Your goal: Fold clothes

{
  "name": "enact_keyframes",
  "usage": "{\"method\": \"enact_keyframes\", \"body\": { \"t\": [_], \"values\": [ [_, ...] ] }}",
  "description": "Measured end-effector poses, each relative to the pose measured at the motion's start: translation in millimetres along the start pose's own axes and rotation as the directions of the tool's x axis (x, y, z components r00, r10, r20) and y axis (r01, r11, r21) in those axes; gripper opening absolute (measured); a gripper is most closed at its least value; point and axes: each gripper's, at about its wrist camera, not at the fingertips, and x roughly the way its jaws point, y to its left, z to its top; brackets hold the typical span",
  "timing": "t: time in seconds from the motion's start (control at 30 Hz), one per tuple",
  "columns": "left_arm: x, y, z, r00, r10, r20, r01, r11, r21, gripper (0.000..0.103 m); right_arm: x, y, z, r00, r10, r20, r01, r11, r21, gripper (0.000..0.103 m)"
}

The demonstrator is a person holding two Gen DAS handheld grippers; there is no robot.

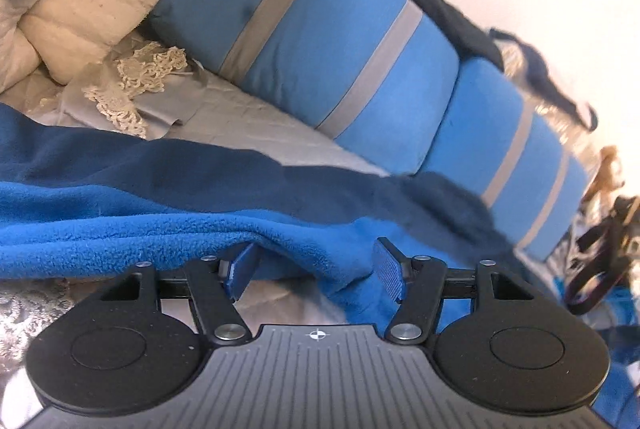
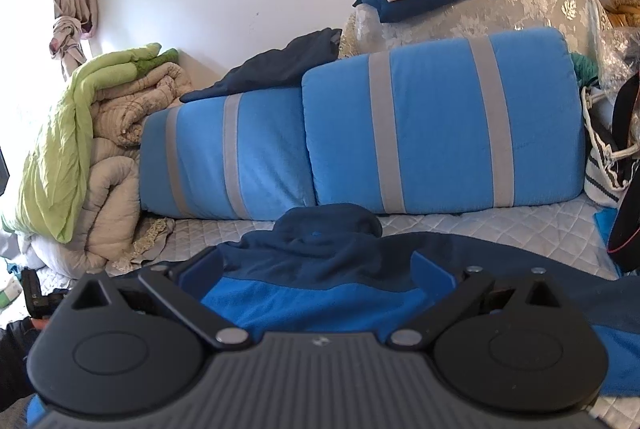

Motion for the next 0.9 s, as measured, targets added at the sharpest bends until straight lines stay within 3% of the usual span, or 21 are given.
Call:
{"method": "enact_keyframes", "body": {
  "t": [0.43, 0.6, 0.63, 0.67, 0.7, 0.77, 0.9],
  "values": [
    [29.6, -2.4, -26.1, 0.987, -0.067, -0.147, 0.062, 0.997, -0.041, 0.062, 0.2, -4.6, -2.7, 1.000, -0.011, -0.012, 0.011, 1.000, 0.020, 0.103],
    [62.4, -2.2, -27.6, 0.985, -0.082, -0.151, 0.067, 0.993, -0.099, 0.061, 1.5, -0.5, -2.7, 1.000, -0.010, -0.020, 0.011, 1.000, 0.018, 0.103],
    [67.6, -1.2, -27.1, 0.987, -0.085, -0.140, 0.069, 0.991, -0.113, 0.056, 1.7, 0.6, -3.0, 1.000, -0.010, -0.021, 0.010, 1.000, 0.016, 0.103],
    [71.4, -0.1, -26.4, 0.986, -0.088, -0.140, 0.070, 0.989, -0.133, 0.044, 1.8, 1.6, -3.5, 1.000, -0.009, -0.024, 0.009, 1.000, 0.014, 0.103],
    [74.8, 0.7, -25.6, 0.986, -0.091, -0.143, 0.069, 0.986, -0.153, 0.021, 1.7, 2.4, -4.0, 1.000, -0.008, -0.025, 0.009, 1.000, 0.011, 0.103],
    [75.3, -3.0, -22.6, 0.983, -0.090, -0.158, 0.062, 0.982, -0.177, 0.017, 1.0, 3.9, -5.0, 1.000, -0.011, -0.028, 0.011, 1.000, 0.004, 0.103],
    [54.1, -31.2, -18.9, 0.986, -0.102, -0.134, 0.100, 0.995, -0.018, 0.014, -1.2, 4.6, -7.8, 0.999, -0.015, -0.032, 0.015, 1.000, -0.001, 0.103]
  ]
}}
